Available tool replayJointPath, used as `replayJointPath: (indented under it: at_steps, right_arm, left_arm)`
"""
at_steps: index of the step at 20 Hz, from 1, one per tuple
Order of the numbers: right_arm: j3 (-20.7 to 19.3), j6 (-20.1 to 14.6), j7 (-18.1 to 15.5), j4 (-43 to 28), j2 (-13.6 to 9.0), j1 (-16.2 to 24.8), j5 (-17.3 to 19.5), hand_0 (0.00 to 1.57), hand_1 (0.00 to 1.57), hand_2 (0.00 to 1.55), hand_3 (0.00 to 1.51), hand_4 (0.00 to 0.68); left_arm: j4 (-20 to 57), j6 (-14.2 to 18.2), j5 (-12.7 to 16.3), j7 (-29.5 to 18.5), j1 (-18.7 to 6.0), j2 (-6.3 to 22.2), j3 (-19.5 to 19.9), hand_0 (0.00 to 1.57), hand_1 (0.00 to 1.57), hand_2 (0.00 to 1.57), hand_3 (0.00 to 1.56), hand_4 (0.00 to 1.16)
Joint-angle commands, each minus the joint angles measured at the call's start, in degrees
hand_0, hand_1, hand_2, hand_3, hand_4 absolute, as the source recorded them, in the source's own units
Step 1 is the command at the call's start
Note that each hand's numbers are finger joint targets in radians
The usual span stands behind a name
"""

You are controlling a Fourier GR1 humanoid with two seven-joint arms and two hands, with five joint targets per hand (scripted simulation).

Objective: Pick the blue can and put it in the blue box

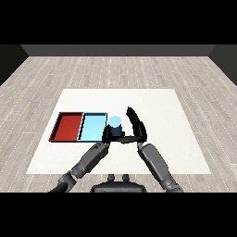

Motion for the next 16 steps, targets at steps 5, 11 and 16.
replayJointPath:
  at_steps: [5,11,16]
  right_arm:
    - [-10.3,1.9,-3.7,-7.8,-0.3,5.8,-7.9,0.00,0.00,0.00,0.00,0.000]
    - [-14.7,6.3,-7.0,-9.3,-2.6,12.5,-11.5,0.00,0.00,0.00,0.00,0.000]
    - [-17.1,9.3,-7.5,-7.8,-3.9,15.5,-13.8,0.00,0.00,0.00,0.00,0.000]
  left_arm:
    - [0.8,1.3,-3.2,1.4,-3.5,3.4,4.7,1.57,1.57,1.57,1.53,1.15]
    - [2.4,-0.5,-4.6,7.2,-4.3,13.8,8.7,1.57,1.57,1.57,1.53,1.15]
    - [10.0,2.4,-8.1,14.4,-9.5,17.5,9.4,1.57,1.57,1.57,1.51,1.15]
